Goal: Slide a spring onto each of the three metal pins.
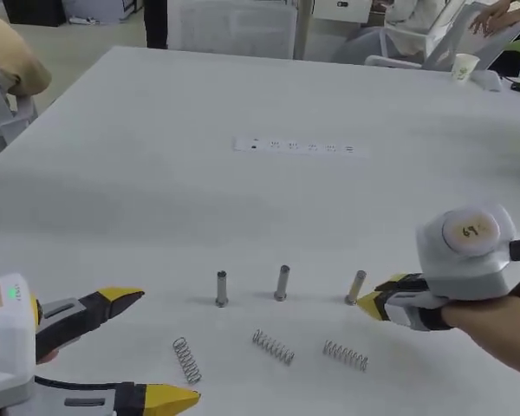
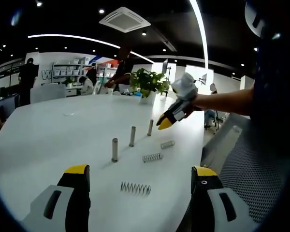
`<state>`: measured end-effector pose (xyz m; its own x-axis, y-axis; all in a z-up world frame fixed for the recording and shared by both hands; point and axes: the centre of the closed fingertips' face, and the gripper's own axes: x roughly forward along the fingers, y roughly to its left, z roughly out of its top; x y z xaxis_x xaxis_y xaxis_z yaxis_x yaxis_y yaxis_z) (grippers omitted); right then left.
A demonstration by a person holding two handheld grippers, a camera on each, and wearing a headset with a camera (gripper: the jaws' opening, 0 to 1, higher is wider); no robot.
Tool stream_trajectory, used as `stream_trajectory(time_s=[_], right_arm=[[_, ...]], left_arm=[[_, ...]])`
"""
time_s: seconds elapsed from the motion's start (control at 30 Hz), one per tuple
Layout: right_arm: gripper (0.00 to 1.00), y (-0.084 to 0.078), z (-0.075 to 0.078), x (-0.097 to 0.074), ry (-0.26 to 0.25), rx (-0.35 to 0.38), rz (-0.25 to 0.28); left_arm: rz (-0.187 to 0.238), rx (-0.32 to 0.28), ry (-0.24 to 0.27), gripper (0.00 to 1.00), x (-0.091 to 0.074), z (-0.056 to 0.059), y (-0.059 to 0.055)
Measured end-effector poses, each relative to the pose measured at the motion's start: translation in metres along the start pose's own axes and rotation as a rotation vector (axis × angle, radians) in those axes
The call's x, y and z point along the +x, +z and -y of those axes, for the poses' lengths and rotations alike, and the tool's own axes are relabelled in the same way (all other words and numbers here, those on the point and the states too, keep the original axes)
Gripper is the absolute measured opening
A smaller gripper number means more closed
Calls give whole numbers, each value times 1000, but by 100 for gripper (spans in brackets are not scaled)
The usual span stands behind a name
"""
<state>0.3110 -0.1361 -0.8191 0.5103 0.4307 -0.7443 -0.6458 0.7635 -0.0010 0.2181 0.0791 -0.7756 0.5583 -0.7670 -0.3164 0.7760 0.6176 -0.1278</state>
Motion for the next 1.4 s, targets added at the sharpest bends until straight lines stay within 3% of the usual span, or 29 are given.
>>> stream_trajectory(time_s=[0.37,0.8,0.97,1.4], right_arm=[[17,-7,-30,-8,79,-49,-40],[16,-14,-70,1,209,-170,-134],[14,-18,-73,9,210,-249,-189],[13,-25,-78,18,235,-366,-317]], left_arm=[[4,1,-1,83,0,0,1],[8,0,3,83,0,-1,1],[9,0,5,83,0,-1,1],[16,-1,7,82,-1,-2,3]])
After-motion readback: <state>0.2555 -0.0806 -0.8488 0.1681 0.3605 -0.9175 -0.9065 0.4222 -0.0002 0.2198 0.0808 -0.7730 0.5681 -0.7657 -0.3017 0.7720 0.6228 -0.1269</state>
